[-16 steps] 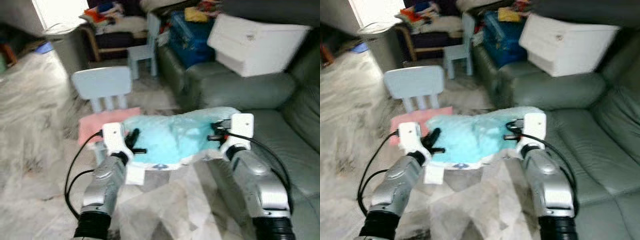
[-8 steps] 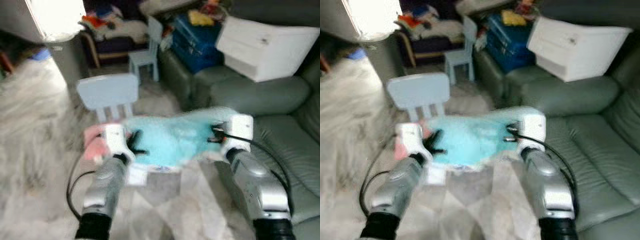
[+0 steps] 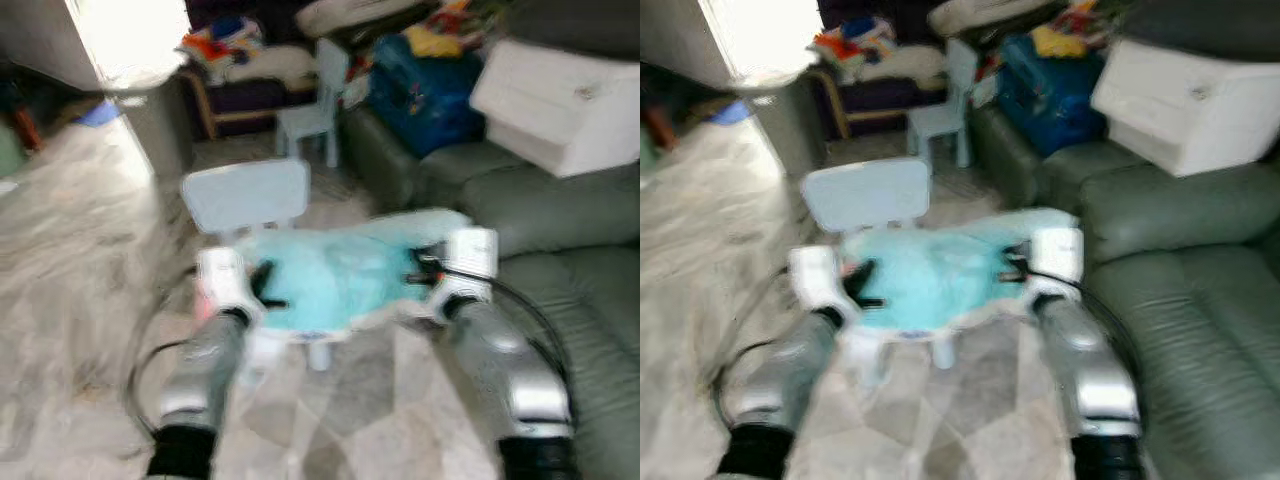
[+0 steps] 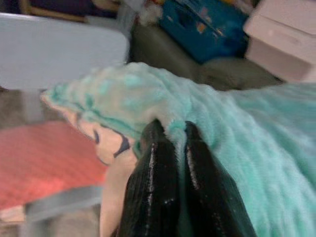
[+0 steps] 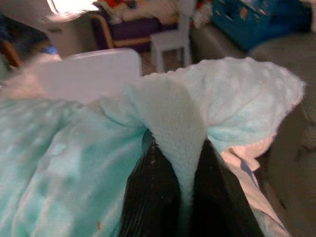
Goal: Move the pillow to the sofa
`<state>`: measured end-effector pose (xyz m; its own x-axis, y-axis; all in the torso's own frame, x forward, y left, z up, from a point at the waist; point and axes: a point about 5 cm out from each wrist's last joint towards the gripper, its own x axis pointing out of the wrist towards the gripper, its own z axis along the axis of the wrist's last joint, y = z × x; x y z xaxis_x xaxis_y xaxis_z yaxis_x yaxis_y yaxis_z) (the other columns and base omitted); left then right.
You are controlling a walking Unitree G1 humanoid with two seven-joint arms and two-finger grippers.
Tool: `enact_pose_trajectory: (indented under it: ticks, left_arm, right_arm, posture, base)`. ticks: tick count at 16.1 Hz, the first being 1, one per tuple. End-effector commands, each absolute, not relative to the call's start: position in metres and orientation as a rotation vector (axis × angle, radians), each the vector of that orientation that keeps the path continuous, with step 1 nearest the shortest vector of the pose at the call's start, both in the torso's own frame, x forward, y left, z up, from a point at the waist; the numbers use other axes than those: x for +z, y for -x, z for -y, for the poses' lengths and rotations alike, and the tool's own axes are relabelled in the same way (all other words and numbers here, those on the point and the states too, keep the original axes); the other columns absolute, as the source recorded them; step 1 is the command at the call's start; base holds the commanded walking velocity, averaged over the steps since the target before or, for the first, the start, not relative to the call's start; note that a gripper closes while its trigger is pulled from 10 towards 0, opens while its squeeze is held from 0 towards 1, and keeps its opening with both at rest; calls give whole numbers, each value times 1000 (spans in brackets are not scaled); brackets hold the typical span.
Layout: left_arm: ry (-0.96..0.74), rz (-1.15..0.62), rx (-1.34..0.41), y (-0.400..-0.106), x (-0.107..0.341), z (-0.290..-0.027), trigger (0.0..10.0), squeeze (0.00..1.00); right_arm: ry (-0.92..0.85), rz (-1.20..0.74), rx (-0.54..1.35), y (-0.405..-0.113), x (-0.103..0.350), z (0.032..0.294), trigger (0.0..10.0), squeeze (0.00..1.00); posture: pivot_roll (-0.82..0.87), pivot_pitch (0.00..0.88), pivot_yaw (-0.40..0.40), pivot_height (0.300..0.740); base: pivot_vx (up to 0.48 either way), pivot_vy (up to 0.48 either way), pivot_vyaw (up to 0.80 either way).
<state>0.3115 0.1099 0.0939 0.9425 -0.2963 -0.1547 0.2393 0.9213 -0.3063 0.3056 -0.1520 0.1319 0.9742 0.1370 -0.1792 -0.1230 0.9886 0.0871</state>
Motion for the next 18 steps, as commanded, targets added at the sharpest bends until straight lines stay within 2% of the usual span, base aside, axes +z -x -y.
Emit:
enact_pose_trajectory:
  ticks: [1, 5, 11, 18]
  left_arm:
    - [257, -200, -263, -317, 98, -117, 10000, 0]
    - [201, -116, -299, -322, 109, -117, 10000, 0]
    - [280, -164, -294, -318, 102, -120, 10000, 0]
    - [293, -178, -299, -317, 99, -119, 10000, 0]
  right_arm:
    - [-88, -147, 160, -307, 142, 143, 10000, 0]
    - [-89, -146, 160, -308, 142, 142, 10000, 0]
    - [-82, -159, 155, -307, 141, 143, 10000, 0]
    - [-79, -167, 157, -307, 140, 143, 10000, 0]
  posture:
    - [-71, 0, 46, 740]
    - [-71, 0, 46, 740]
    - [-75, 0, 44, 740]
    - [-79, 0, 43, 740]
  base:
    - [0, 0, 0]
    - [0, 0, 0]
    - [0, 0, -756]
    - [0, 0, -781]
